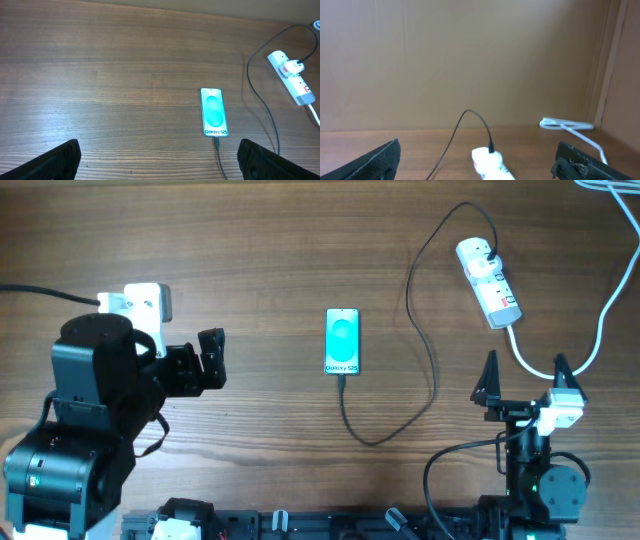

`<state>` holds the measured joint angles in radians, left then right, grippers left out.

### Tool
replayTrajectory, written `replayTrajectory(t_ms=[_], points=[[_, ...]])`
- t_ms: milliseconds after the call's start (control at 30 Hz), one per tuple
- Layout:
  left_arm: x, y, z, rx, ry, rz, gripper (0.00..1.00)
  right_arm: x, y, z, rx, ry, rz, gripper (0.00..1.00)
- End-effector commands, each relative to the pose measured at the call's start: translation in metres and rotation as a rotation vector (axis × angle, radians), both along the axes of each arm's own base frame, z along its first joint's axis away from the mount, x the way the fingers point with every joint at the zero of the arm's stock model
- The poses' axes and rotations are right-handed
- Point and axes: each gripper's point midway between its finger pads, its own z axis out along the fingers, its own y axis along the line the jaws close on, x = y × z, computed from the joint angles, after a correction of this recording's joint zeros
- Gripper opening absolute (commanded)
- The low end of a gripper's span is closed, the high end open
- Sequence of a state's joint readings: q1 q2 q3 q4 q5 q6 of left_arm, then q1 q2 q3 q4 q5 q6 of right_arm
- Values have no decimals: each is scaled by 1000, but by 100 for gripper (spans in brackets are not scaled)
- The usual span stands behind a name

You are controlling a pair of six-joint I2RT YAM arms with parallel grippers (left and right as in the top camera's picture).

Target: Plug charger to phone and switch on socket

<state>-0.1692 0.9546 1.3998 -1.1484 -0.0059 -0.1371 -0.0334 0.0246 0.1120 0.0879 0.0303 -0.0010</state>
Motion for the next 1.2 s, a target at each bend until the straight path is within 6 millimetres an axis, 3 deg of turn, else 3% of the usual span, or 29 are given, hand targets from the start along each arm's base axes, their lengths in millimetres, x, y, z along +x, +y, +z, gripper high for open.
replayTrajectory(t_ms=[0,167,333,1167], points=[[0,2,2,4,-7,13,100,1,2,-8,25,-1,22,100],[0,2,2,4,-7,13,100,9,3,-53,29,107,37,100],[0,2,2,4,-7,13,100,10,-1,-69,31,172,13,100],[0,2,2,4,-7,13,100,10,2,-68,-22,172,30,100]])
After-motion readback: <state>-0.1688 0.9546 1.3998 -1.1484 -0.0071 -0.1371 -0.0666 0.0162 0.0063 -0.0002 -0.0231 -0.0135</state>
